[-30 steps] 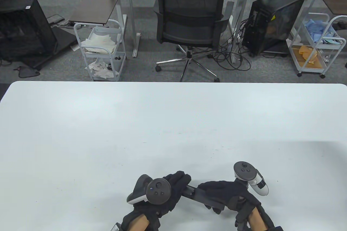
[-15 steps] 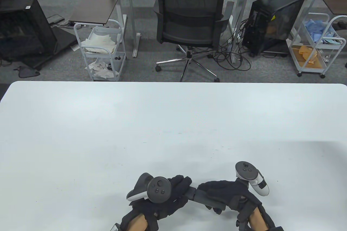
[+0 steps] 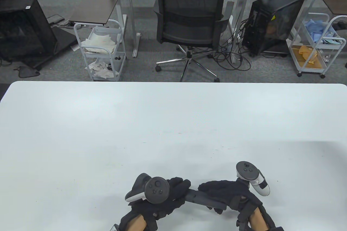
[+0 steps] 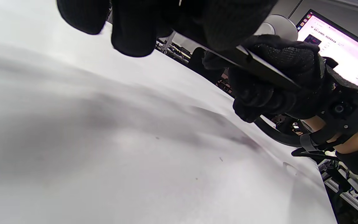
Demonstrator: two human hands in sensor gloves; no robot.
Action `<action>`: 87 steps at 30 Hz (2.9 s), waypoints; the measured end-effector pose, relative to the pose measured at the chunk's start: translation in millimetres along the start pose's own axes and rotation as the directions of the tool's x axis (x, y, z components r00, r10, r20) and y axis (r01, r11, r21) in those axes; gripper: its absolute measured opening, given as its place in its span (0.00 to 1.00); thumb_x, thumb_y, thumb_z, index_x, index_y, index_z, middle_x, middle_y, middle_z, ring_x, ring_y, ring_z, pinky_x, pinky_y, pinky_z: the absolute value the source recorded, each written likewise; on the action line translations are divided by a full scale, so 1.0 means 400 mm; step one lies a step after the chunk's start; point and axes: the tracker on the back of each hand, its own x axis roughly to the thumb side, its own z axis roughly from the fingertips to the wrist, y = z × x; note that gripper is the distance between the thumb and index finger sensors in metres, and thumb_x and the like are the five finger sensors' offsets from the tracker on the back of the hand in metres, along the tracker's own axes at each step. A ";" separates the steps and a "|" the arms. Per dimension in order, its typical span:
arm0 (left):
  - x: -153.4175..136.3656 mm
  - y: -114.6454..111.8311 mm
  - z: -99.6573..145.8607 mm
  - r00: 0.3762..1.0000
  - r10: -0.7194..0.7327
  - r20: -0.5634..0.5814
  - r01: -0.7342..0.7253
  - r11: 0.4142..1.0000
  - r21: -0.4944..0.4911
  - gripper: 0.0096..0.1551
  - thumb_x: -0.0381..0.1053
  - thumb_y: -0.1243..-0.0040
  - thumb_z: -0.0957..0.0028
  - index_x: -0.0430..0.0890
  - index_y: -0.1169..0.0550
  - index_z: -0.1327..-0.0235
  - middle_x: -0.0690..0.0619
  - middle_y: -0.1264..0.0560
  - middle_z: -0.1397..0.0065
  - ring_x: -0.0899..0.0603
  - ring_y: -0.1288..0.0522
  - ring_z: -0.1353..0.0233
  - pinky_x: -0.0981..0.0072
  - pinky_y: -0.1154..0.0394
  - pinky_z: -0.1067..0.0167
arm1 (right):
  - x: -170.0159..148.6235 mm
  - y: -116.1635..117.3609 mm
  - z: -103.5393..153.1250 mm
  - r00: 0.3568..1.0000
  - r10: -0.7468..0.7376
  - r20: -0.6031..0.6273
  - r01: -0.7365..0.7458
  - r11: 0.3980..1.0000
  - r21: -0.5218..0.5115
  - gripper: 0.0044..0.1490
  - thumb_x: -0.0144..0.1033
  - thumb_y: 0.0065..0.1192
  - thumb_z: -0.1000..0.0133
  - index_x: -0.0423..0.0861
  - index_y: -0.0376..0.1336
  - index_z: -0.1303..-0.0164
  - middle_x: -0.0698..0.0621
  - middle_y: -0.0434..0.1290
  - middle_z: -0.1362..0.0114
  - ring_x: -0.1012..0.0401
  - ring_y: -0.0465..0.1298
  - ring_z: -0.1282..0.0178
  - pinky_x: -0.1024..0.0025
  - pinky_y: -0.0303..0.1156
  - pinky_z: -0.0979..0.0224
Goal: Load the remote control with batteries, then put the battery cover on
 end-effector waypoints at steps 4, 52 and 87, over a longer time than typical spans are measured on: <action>-0.007 0.000 0.000 0.999 0.030 0.015 -0.030 1.000 -0.001 0.36 0.50 0.43 0.35 0.48 0.40 0.15 0.39 0.43 0.15 0.37 0.31 0.24 0.35 0.37 0.25 | 0.001 -0.001 0.001 1.000 -0.004 0.005 0.005 1.000 -0.004 0.34 0.40 0.60 0.38 0.40 0.61 0.23 0.40 0.82 0.43 0.60 0.83 0.61 0.58 0.77 0.35; -0.094 0.046 0.045 0.983 0.045 -0.180 -0.028 0.995 0.099 0.41 0.53 0.39 0.37 0.42 0.42 0.16 0.37 0.41 0.18 0.38 0.26 0.32 0.37 0.34 0.29 | 0.155 0.039 -0.079 0.427 0.796 -0.429 -0.904 0.359 -0.234 0.45 0.55 0.70 0.49 0.54 0.60 0.21 0.53 0.69 0.20 0.56 0.69 0.21 0.45 0.57 0.13; -0.071 0.016 0.020 0.986 0.067 -0.149 -0.074 0.997 -0.037 0.38 0.53 0.43 0.35 0.42 0.39 0.16 0.36 0.39 0.19 0.37 0.26 0.31 0.36 0.34 0.29 | 0.120 -0.097 -0.343 0.450 0.650 -0.612 -0.870 0.474 -0.135 0.43 0.51 0.65 0.44 0.62 0.53 0.17 0.58 0.54 0.10 0.56 0.51 0.10 0.41 0.47 0.12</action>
